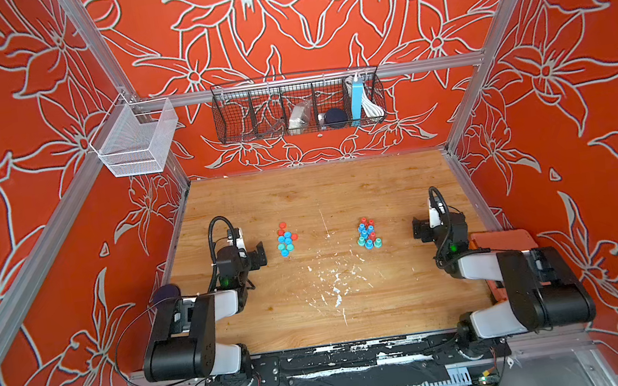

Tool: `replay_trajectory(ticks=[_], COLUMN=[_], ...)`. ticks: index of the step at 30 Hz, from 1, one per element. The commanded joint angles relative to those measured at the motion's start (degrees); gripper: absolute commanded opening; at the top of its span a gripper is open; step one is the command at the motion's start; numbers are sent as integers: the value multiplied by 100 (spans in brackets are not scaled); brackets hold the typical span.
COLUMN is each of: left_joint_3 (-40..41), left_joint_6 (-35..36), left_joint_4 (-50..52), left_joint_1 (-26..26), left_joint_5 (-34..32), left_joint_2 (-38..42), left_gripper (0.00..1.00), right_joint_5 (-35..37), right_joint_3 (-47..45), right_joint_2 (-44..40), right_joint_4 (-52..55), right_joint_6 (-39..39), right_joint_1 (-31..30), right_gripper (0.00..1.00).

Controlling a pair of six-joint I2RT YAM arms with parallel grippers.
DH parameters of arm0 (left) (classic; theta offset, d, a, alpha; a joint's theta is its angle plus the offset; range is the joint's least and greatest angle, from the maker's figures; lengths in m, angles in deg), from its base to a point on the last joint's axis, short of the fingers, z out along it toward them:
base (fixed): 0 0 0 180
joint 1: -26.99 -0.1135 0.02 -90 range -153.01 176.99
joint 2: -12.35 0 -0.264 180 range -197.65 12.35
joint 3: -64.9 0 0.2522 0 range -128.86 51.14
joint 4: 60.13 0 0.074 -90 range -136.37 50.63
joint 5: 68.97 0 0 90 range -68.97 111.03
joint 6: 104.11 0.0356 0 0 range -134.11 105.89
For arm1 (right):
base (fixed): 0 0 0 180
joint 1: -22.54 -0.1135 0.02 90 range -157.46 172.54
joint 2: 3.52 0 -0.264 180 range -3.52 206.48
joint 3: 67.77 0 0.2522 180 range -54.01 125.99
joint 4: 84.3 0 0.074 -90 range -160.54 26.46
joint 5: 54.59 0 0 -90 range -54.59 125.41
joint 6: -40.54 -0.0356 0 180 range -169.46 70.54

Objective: Close the stamp cap
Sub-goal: Move the cover to the center of the board.

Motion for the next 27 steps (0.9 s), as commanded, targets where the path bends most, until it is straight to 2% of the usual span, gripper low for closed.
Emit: replay_trajectory(ticks=[1,27], left_joint_3=[-86,-102], left_joint_6=[1,1], left_joint_4=[-74,-70], left_joint_1=[-21,-22], left_joint_5=[52,61], left_joint_2=[49,45], left_gripper=[100,100], right_joint_5=[-66,-70], right_joint_3=[18,17], right_joint_2=[-80,-63], right_joint_4=[-16,-51], right_joint_6=[65,63], right_joint_1=[13,13], right_gripper=[97,97])
